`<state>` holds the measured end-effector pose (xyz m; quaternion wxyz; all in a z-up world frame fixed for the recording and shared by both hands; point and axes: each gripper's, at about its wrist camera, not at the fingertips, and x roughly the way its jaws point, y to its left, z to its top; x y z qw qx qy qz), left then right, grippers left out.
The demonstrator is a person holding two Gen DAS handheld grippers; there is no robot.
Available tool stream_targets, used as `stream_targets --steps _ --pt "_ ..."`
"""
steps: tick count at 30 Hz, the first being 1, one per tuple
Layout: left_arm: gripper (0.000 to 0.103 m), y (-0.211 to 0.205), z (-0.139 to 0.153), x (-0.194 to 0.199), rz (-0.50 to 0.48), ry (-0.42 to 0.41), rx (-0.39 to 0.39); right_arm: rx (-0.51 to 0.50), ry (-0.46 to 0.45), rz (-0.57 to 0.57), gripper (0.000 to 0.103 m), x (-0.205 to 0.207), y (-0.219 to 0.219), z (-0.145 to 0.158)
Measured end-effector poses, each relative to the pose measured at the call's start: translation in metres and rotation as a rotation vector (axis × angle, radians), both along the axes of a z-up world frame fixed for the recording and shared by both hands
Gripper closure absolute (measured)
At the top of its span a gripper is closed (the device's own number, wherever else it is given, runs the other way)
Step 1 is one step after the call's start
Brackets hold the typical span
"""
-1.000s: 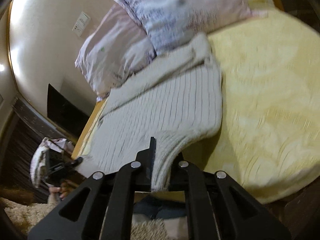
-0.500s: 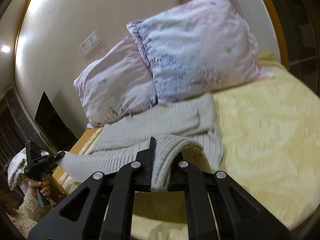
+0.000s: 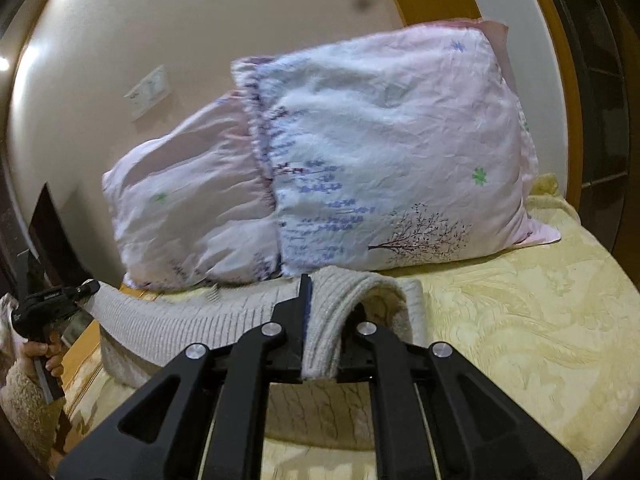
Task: Fold small clothes
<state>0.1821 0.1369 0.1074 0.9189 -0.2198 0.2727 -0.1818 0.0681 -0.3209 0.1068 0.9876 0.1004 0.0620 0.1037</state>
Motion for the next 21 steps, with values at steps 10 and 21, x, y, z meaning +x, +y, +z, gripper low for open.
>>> stream_targets --steps 10,21 --pt "0.097 -0.002 -0.083 0.091 0.009 0.240 -0.060 0.174 0.354 -0.060 0.096 0.132 -0.023 -0.041" --pt "0.043 0.010 -0.087 0.096 0.001 0.248 -0.181 0.260 0.322 -0.051 0.054 0.152 -0.031 -0.029"
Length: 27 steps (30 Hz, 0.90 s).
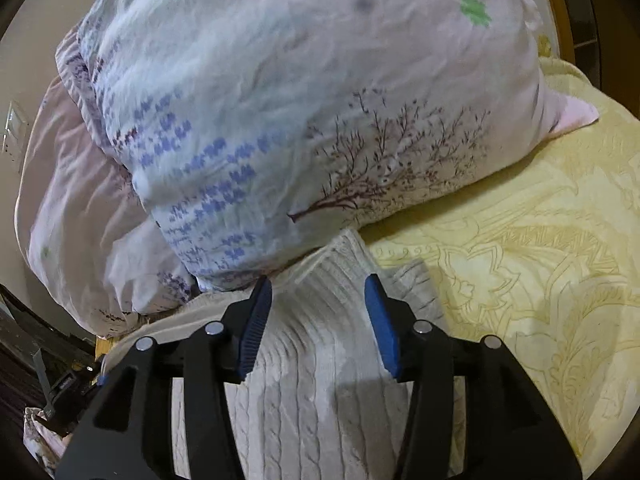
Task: Fold small clothes
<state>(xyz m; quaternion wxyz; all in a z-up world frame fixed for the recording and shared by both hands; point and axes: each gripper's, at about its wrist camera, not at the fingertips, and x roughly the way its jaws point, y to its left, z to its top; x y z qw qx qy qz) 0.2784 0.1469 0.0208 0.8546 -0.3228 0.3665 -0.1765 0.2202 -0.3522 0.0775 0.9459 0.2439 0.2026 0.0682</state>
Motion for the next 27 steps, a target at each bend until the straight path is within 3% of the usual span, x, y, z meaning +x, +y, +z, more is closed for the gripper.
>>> stream_targets --steps 6,12,16,18,22,25,26,27 --pt "0.043 0.005 0.018 -0.026 -0.014 -0.043 0.077 -0.070 0.012 0.014 0.060 -0.052 -0.018 -0.019" --pt "0.047 0.007 0.006 -0.067 -0.045 -0.025 0.195 -0.119 0.039 0.047 0.063 -0.102 -0.027 -0.043" --pt "0.050 0.003 -0.003 -0.080 -0.059 -0.012 0.240 -0.149 0.063 0.056 0.068 -0.107 -0.022 -0.052" --pt "0.056 0.002 -0.009 -0.084 -0.067 0.005 0.240 -0.156 0.073 0.051 0.072 -0.104 -0.020 -0.055" --pt "0.069 -0.002 -0.017 -0.091 -0.078 0.016 0.240 -0.164 0.050 0.060 0.092 -0.105 -0.017 -0.053" --pt "0.084 -0.004 -0.021 -0.093 -0.087 0.025 0.249 -0.178 0.026 0.063 0.093 -0.111 -0.013 -0.048" --pt "0.095 -0.004 -0.022 -0.092 -0.089 0.030 0.250 -0.188 0.014 0.059 0.093 -0.115 -0.010 -0.046" --pt "0.095 -0.003 -0.024 -0.092 -0.088 0.038 0.246 -0.191 0.005 0.052 0.094 -0.118 -0.009 -0.045"
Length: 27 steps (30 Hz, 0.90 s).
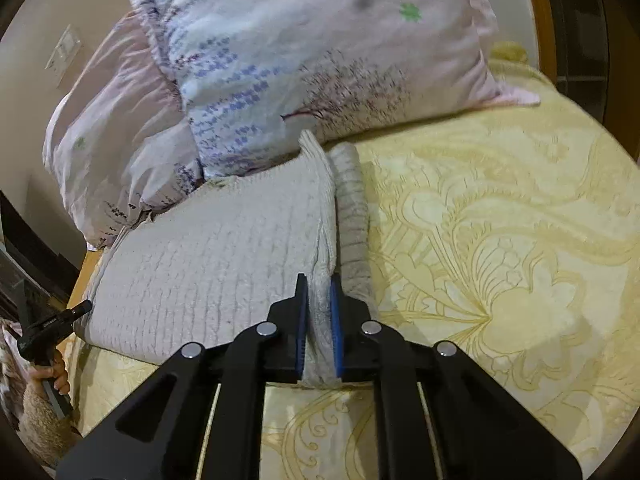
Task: Fold small clothes
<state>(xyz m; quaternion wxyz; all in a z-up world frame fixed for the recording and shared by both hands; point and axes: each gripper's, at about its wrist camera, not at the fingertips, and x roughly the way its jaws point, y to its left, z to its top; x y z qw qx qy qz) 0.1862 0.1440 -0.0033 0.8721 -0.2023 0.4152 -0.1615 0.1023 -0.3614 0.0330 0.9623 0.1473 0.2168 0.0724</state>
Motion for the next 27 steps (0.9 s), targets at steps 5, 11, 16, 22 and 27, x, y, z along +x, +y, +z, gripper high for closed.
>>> stream_targets --steps 5,11,16,22,27 --pt "0.096 0.007 0.002 -0.003 -0.001 -0.002 -0.031 0.036 -0.020 -0.018 0.094 -0.019 -0.002 0.002" --pt "0.096 0.012 -0.005 -0.004 -0.001 0.012 -0.052 -0.023 0.080 -0.101 0.094 -0.006 -0.005 -0.025" --pt "0.095 0.014 -0.007 -0.005 0.003 0.011 -0.094 -0.027 0.103 -0.115 0.085 0.002 -0.002 -0.025" --pt "0.059 0.026 0.008 -0.005 0.030 -0.015 -0.131 -0.064 -0.004 -0.096 0.061 -0.002 0.019 0.009" --pt "0.032 0.027 0.015 0.015 0.050 -0.002 -0.115 -0.147 0.014 0.037 0.054 0.025 0.072 0.020"
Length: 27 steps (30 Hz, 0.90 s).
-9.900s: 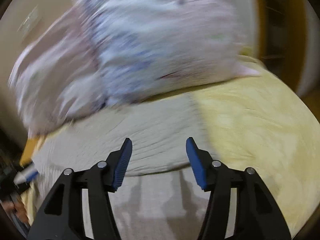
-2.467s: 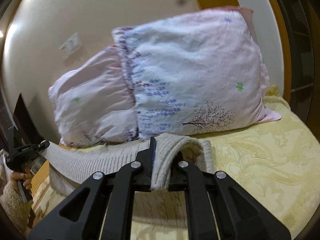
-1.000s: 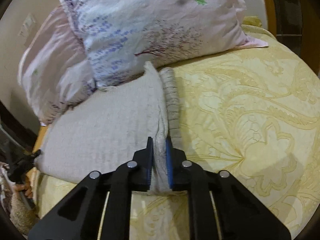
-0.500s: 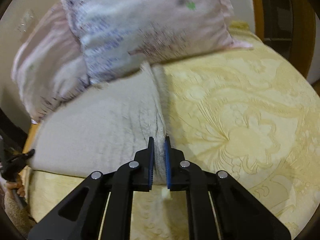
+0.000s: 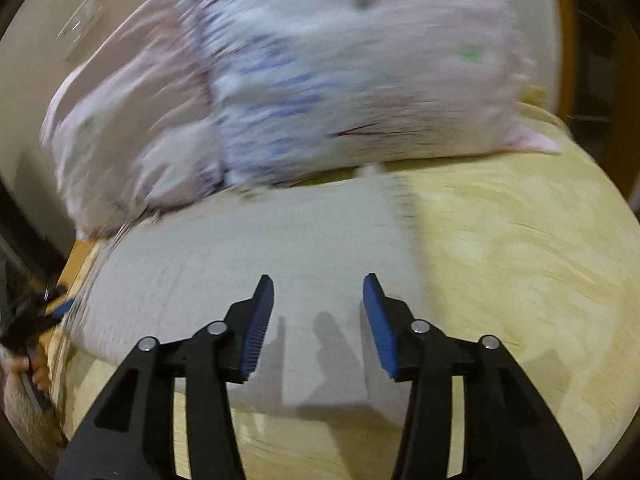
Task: Fold small clothes
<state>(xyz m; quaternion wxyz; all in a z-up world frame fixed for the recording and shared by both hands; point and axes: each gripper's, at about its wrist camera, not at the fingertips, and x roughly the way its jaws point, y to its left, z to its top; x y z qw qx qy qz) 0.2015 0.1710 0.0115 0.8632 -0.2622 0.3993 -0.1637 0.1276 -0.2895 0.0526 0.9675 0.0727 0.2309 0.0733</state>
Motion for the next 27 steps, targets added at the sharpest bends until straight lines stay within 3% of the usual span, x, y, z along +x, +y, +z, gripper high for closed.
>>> stream_targets --steps 8,15,21,23,27 --pt "0.030 -0.011 -0.015 0.033 -0.012 0.096 0.049 -0.102 0.035 0.118 0.053 0.039 0.077 -0.002" --pt "0.028 -0.016 -0.016 0.037 -0.024 0.074 0.064 -0.185 0.025 0.102 0.052 0.054 0.105 -0.009" --pt "0.029 -0.028 -0.015 0.041 -0.027 0.054 0.095 -0.300 0.011 0.075 0.044 0.062 0.124 -0.016" --pt "0.034 -0.030 -0.014 0.042 -0.019 0.052 0.102 -0.303 0.005 0.072 0.043 0.062 0.124 -0.017" --pt "0.056 -0.033 -0.017 0.045 -0.016 0.079 0.060 -0.307 0.001 0.069 0.043 0.063 0.125 -0.017"
